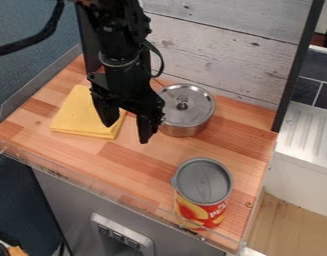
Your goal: Move the yellow cloth to the bottom right side on the table
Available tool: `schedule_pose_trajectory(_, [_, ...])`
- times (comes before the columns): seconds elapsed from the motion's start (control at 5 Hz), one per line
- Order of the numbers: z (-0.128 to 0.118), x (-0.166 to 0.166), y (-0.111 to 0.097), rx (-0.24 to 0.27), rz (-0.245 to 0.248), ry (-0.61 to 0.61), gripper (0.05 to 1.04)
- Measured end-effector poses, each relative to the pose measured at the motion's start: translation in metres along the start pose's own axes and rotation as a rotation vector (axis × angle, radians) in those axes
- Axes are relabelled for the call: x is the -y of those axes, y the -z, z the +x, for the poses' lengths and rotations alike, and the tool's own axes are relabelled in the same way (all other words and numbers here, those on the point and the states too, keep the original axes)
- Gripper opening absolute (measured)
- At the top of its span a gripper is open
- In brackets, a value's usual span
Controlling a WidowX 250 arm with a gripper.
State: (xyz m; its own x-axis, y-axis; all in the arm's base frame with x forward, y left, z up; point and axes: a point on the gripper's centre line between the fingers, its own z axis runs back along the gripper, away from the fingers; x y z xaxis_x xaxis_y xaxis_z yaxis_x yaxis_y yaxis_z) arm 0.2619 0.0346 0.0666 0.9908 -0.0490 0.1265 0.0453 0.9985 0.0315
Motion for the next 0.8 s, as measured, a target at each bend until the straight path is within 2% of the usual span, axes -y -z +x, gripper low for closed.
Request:
schedule_pose_trajectory(0.2, [-0.002,0.001,0.006,-0.022,-0.007,-0.001,1.001])
schedule_pose_trajectory(0.8, [0.024,-0.082,0.014,-0.001,0.015,-0.213,1.001])
